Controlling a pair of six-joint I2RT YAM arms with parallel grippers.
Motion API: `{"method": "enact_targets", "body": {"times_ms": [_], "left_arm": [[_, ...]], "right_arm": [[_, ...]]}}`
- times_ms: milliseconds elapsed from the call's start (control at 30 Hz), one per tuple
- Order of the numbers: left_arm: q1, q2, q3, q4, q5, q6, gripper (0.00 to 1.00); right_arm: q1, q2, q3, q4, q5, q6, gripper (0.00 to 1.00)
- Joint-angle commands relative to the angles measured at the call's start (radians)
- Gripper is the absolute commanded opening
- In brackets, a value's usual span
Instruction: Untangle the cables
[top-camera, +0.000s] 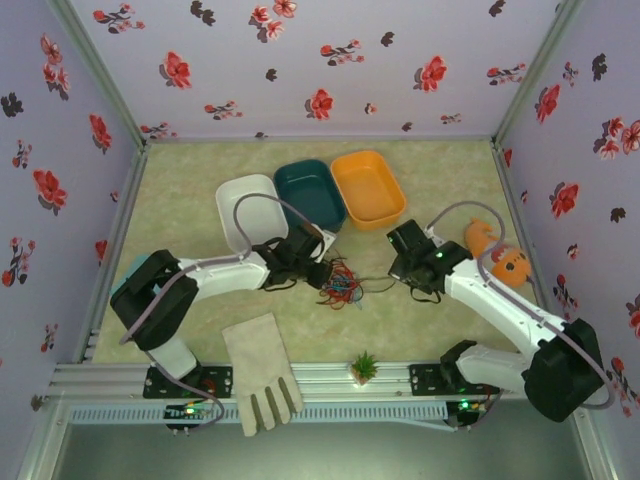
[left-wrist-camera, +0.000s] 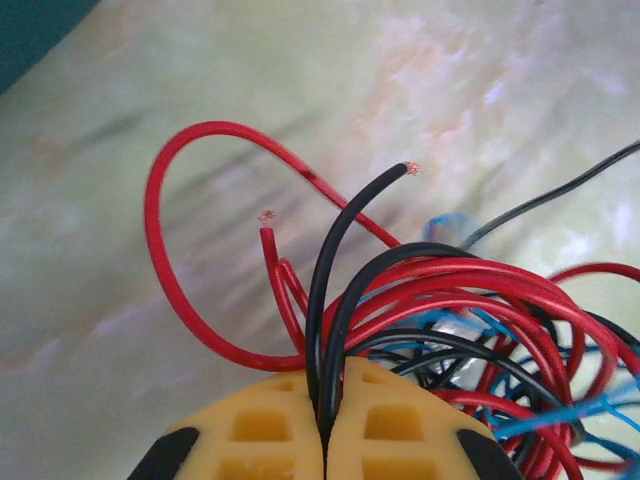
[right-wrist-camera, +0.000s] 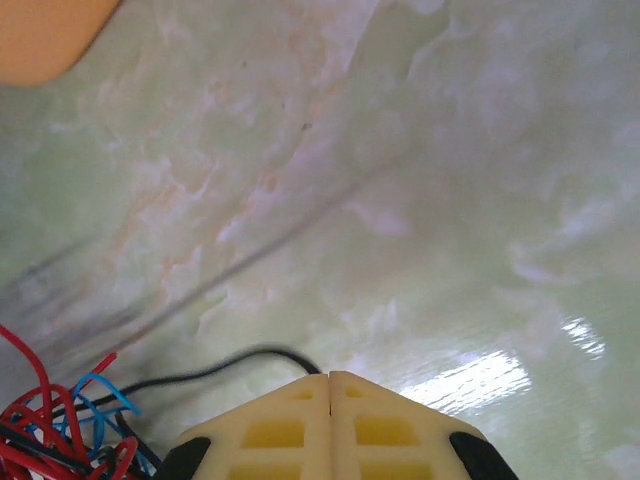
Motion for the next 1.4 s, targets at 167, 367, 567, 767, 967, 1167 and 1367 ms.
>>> {"method": "enact_targets", "body": {"times_ms": [167, 367, 567, 767, 967, 1167, 1367], "left_arm": [[0.017, -0.024, -0.055, -0.009, -0.084, -0.068, 0.00], [0.016, -0.029, -0.060, 0.013, -0.085, -0.066, 0.00], [0.016, -0.037, -0.059, 0.033, -0.085, -0.059, 0.02], [0.016, -0.038, -0.059, 0.034, -0.083, -0.059, 0.03], [0.016, -0.033, -0.061, 0.039, -0.078, -0.057, 0.03], [0.016, -0.026, -0.056, 0.035, -0.070, -0.051, 0.03], [0.016, -0.025, -0.050, 0.024, -0.067, -0.046, 0.03]], "right_arm": [[-0.074, -0.033, 0.064, -0.160, 0.157, -0.081, 0.00], [-0.101, -0.040, 0.048, -0.097, 0.049, -0.101, 0.13], [-0.091, 0.024, 0.014, 0.044, -0.096, -0.140, 0.32], [-0.031, 0.121, 0.008, 0.165, -0.152, -0.212, 0.40], [0.025, 0.243, 0.005, 0.300, -0.114, -0.333, 0.42], [0.031, 0.350, -0.006, 0.453, -0.089, -0.430, 0.42], [0.031, 0.468, 0.044, 0.485, -0.051, -0.480, 0.43]]}}
